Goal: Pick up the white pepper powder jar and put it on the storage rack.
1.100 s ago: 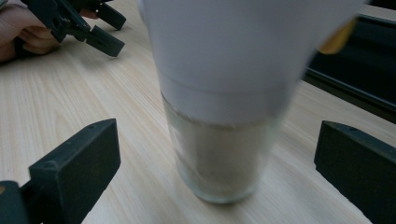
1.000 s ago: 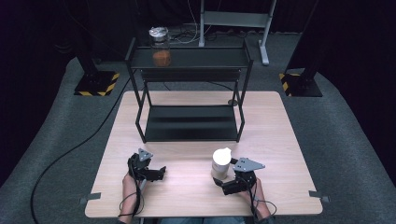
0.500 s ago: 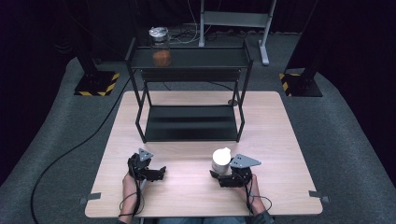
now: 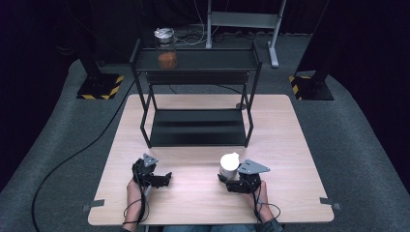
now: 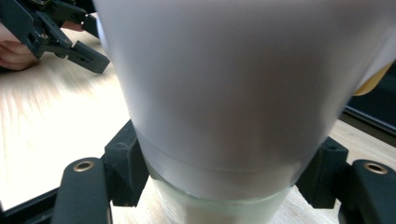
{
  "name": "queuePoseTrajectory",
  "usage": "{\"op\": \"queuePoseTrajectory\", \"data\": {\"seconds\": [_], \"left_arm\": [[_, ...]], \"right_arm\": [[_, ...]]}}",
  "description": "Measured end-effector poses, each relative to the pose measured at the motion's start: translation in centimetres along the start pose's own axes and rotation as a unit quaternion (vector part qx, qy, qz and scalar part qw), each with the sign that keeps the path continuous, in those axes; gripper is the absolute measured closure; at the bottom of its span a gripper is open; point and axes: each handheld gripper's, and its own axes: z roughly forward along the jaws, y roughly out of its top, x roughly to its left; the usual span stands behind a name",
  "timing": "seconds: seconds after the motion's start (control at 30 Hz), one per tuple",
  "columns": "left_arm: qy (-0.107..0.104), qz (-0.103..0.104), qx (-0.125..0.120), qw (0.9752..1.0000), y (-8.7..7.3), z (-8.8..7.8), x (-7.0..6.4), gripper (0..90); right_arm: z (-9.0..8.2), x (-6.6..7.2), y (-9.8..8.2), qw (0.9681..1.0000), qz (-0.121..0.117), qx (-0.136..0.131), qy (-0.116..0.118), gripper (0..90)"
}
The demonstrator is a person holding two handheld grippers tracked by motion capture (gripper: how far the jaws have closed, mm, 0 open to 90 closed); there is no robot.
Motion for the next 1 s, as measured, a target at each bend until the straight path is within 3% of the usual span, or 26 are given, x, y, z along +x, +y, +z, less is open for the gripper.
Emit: {"op": "queuePoseTrajectory", "data": {"seconds": [0.47, 1.0], "left_arm": [[-0.006, 0.0, -0.003, 1.0, -0.1, 0.0, 0.2, 1.2], [-0.006, -0.001, -0.003, 1.0, -0.1, 0.0, 0.2, 1.2]], "right_arm": [[-1.3, -0.6, 1.2, 0.9999, 0.001, -0.01, -0.008, 29.9], [-2.9, -2.7, 3.7, 0.9996, -0.005, -0.021, -0.015, 29.9]]}}
